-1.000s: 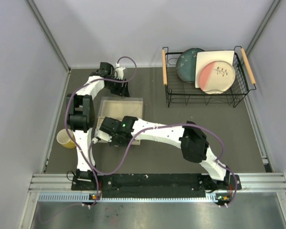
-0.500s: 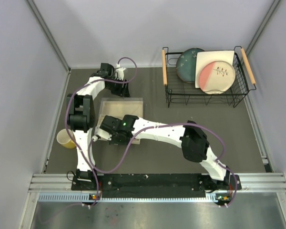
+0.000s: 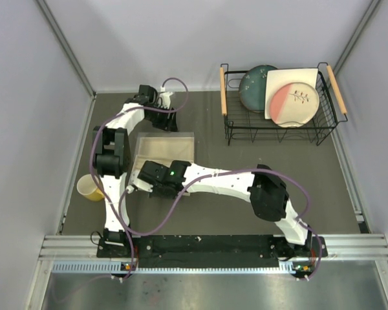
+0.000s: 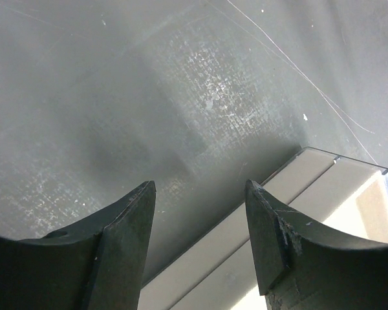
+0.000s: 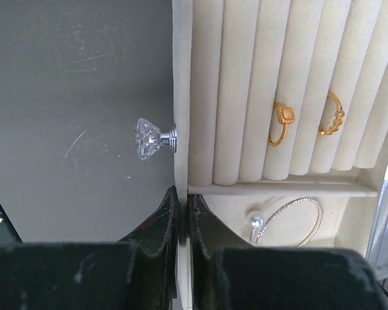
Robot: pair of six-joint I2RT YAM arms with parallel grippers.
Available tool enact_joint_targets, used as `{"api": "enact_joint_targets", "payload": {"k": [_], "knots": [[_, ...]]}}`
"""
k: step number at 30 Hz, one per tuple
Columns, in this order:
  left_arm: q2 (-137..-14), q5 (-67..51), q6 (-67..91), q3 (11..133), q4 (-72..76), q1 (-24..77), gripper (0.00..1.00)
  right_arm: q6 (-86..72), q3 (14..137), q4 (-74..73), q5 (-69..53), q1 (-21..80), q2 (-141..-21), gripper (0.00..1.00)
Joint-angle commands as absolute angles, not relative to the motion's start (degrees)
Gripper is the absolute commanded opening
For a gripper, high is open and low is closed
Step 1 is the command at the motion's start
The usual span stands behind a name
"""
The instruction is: Organize the mixed jewelry
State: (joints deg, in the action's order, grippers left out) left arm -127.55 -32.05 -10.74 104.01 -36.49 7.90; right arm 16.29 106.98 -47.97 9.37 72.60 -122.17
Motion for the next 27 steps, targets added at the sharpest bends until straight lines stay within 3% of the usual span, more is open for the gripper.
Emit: {"api": "enact_joint_targets", "payload": {"k": [1,27], "knots": [[-128.8,-32.8,-12.3,105.5,-40.0,8.9,0.63,16.1,106.3,-39.5,12.0,73.2,-115.1,0.00],[-130.3,-32.7,-13.0,107.4,-42.3,9.4,0.63,26.4,99.1,-35.9,17.0,76.5,-113.0,0.00]]}}
